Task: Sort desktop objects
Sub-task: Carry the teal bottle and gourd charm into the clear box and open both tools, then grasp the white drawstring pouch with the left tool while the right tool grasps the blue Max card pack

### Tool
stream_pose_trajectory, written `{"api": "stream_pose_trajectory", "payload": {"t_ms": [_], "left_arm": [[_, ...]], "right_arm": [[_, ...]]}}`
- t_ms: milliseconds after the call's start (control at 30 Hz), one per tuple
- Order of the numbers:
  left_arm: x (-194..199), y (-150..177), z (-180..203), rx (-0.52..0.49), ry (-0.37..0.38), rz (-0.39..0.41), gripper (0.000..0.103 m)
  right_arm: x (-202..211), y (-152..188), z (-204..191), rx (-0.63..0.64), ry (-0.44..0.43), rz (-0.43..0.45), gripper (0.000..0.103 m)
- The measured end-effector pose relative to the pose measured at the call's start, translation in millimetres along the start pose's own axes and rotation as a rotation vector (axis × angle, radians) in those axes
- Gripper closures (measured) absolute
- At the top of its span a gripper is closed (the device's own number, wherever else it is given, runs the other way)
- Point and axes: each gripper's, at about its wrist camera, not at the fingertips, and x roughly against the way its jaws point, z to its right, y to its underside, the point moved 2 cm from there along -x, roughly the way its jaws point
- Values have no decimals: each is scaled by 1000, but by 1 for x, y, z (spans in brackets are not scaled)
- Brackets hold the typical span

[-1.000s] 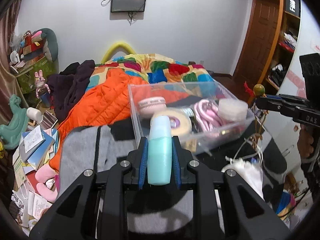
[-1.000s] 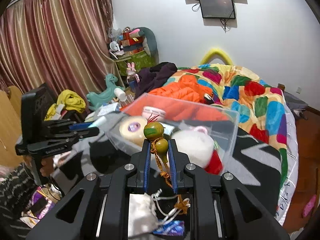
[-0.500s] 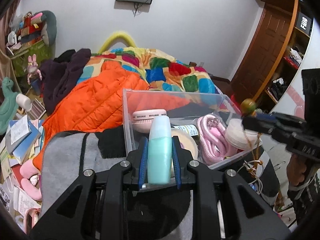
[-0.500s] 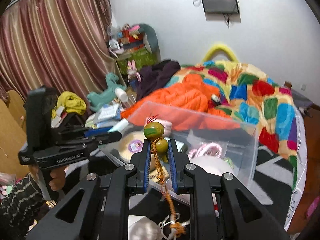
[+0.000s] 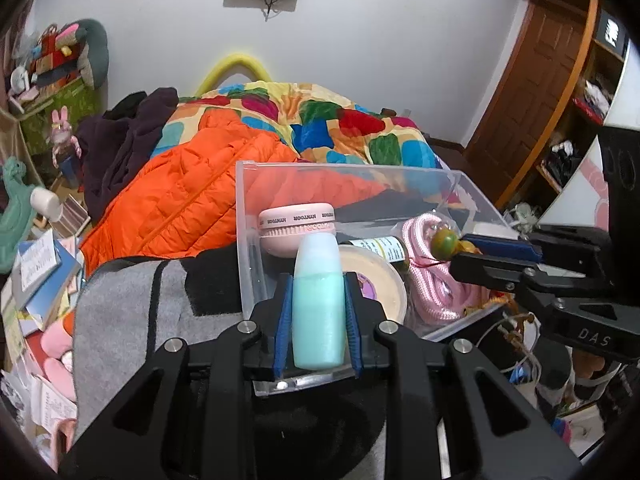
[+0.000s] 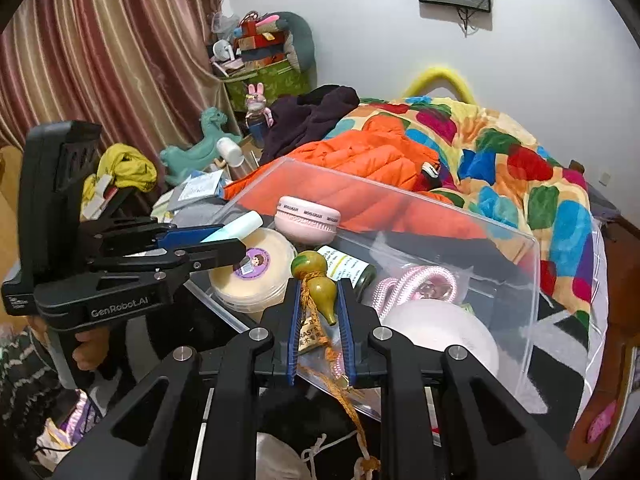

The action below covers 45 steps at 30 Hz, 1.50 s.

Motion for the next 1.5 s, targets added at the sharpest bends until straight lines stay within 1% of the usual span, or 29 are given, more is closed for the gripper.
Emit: {"api": "stream_pose_trajectory", "payload": {"t_ms": [67,133,200,267,300,333,400,567,700,767,833,933,1033,1233,1367,1500], "left_arm": [[2,2,2,-17,-6,1,78],[4,4,3,-20,8,-5,75],[7,6,3,-19,13,-7,74],[10,7,4,-21,7,-4,72],[12,7,5,-23,2,0,72],[13,7,5,-23,-4,3,72],[17,6,6,-24,-5,11,71],[27,7,9,-37,-30,28,69],[39,10,16,-56,-28,38,66],[46,13,22,-73,-26,45,59],[52,17,27,-92,-23,49,57],[59,25,38,-121,-11,40,56],[63,34,51,-145,11,28,48],[69,48,81,-215,38,3,47],[67,55,98,-243,55,-27,47],[64,62,114,-262,82,-51,47]], "right_arm": [[-1,1,-5,15,9,-2,87],[-2,3,-7,15,6,-8,87],[-2,3,-8,19,22,-9,86],[-1,4,-9,29,33,-14,84],[1,4,-9,28,39,-17,80],[4,4,-8,23,44,-11,77],[11,3,-8,19,45,4,75],[32,7,-6,-2,44,32,74],[46,13,-2,-17,44,44,70],[55,19,2,-18,54,53,69],[61,25,6,-22,61,54,68],[69,37,13,-30,71,50,68],[76,51,20,-37,84,42,68],[87,80,36,-71,92,25,68],[99,96,43,-90,100,33,68],[105,107,44,-74,128,41,57]]}}
